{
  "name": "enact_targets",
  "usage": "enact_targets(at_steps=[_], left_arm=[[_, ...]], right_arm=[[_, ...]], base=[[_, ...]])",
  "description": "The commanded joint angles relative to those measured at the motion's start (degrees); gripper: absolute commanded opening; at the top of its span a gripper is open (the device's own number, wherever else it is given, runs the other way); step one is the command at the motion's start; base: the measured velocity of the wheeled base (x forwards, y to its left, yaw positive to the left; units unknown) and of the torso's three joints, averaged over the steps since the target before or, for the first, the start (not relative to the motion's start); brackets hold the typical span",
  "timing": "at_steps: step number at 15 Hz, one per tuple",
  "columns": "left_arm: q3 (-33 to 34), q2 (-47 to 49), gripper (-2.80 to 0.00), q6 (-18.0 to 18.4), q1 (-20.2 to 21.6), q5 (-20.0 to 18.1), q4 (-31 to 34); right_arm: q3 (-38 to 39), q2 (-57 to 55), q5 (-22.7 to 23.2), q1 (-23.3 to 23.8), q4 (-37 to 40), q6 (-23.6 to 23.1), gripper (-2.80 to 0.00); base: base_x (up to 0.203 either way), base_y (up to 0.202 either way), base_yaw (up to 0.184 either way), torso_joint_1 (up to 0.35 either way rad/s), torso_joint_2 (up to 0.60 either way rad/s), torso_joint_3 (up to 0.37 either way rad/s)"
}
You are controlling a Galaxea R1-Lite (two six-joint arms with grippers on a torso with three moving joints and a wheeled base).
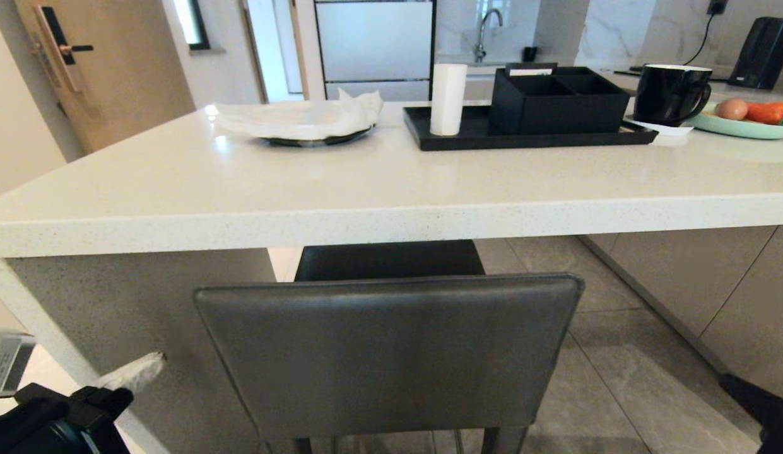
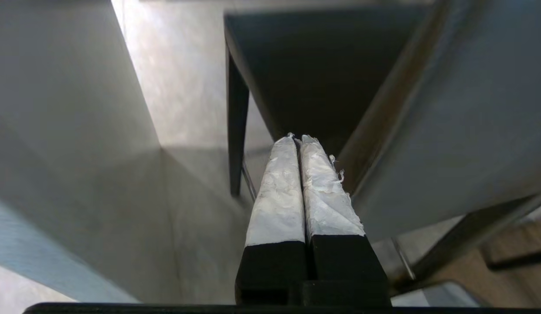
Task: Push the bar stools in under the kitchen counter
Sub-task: Pull the gray chair out from under the dining table
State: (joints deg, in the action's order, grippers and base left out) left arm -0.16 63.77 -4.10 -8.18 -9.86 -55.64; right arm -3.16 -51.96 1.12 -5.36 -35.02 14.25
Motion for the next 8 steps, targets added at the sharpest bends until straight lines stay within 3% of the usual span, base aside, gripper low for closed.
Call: enact_targets(at_steps=[1, 3, 4, 5, 8], left_arm=[[-1.22, 6.21, -2.80, -0.37, 0.33, -0.08, -1.63], [-2.09, 8.78, -2.80, -1.63, 1.11, -0.07, -3.55], [-1.70, 9.88, -2.80, -1.75, 1.14, -0.07, -3.82], [-0.42, 11.00, 0.00, -1.78, 1.09, -0.13, -5.00], [1.04, 17.12, 0.00, -1.93, 1.92, 0.14, -15.57]], right_arm=[[1.41, 1.90, 0.75, -0.34, 1.26, 0.19, -2.80], [0.83, 1.87, -3.82, 0.07, 4.44, 0.01, -2.80], [0.98, 1.71, -6.07, 0.08, 5.04, -0.36, 0.00], [1.58, 2.02, -6.07, 0.01, 5.16, -1.20, 0.00], [-0.92, 0.71, -6.25, 0.06, 5.41, -1.03, 0.00]], base=[[0.000, 0.000, 0.000, 0.000, 0.00, 0.000], [0.000, 0.000, 0.000, 0.000, 0.00, 0.000], [0.000, 0.000, 0.000, 0.000, 0.00, 0.000], [0.000, 0.000, 0.000, 0.000, 0.00, 0.000], [0.000, 0.000, 0.000, 0.000, 0.00, 0.000]])
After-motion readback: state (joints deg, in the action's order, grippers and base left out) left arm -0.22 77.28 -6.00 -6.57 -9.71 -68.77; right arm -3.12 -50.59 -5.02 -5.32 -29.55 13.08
